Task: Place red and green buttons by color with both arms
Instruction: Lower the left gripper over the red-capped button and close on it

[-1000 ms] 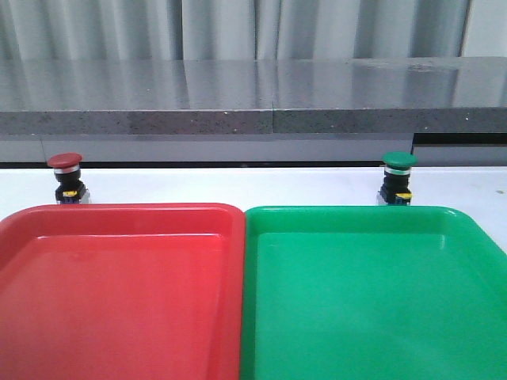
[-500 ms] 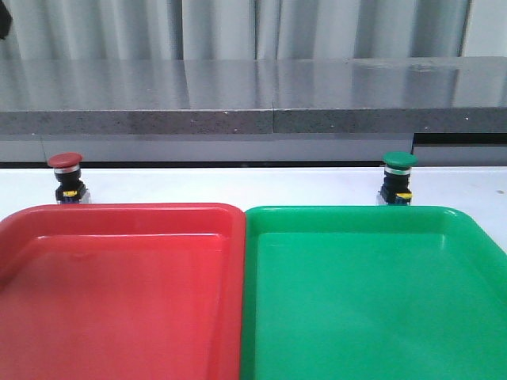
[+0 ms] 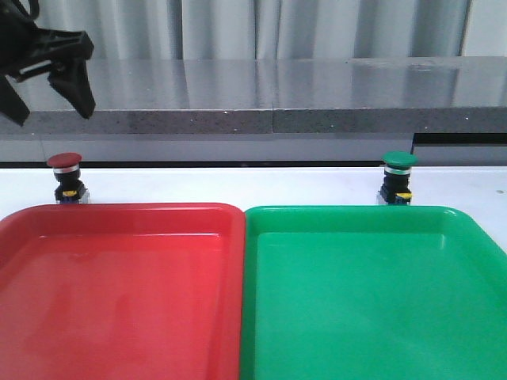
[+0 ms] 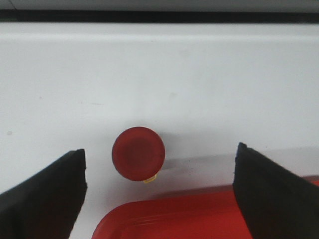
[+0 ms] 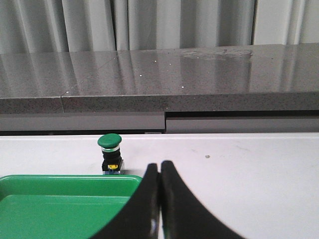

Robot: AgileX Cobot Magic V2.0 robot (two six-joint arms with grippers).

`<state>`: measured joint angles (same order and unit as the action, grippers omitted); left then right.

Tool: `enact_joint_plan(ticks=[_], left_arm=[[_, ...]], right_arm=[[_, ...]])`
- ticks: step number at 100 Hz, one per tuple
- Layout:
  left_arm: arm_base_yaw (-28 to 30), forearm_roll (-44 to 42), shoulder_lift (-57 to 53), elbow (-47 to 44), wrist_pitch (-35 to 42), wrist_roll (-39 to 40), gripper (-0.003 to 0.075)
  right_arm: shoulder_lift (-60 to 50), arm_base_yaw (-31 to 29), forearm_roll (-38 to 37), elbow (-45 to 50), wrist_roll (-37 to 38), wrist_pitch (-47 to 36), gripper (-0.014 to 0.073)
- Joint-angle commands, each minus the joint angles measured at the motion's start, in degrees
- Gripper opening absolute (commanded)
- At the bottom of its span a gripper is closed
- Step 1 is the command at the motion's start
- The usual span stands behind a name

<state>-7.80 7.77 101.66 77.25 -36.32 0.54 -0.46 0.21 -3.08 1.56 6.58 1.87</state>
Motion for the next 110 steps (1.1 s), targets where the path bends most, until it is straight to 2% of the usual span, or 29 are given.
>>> enact_joint_plan(ticks=[1,38,65,95,102,110], left_arm=[[-0.3,0.7,-0.4,2.1,2.1,0.6,0.0566],[-0.3,0.7,5.8,2.1,4.0,0.6,0.0566],[-0.3,0.7,6.0,2.1,8.4,0.6,0.0566],[-0.3,0.7,6.0,2.1,9.0,0.6,0.0564],[-0.3,0.7,6.0,2.1,9.0,0.6,0.0533],[-0.3,0.7,6.0,2.1,9.0,0.6,0.0447]], right_arm=[[-1.3,-0.4,-0.6,-0.8,-0.4,-4.4,-0.0069],[-1.3,-0.4,-0.6,-0.8,-0.4,-4.4,-0.0069],[-1.3,-0.4,-0.6,-0.8,-0.4,-4.4,-0.0069],[-1.3,-0.4,-0.6,-0.8,-0.4,-4.4,-0.0069],[-1.3,-0.4,-0.6,-0.8,-0.4,-4.4,-0.0069],[-1.3,-0.4,-0.6,-0.8,-0.4,-4.4,-0.0069]])
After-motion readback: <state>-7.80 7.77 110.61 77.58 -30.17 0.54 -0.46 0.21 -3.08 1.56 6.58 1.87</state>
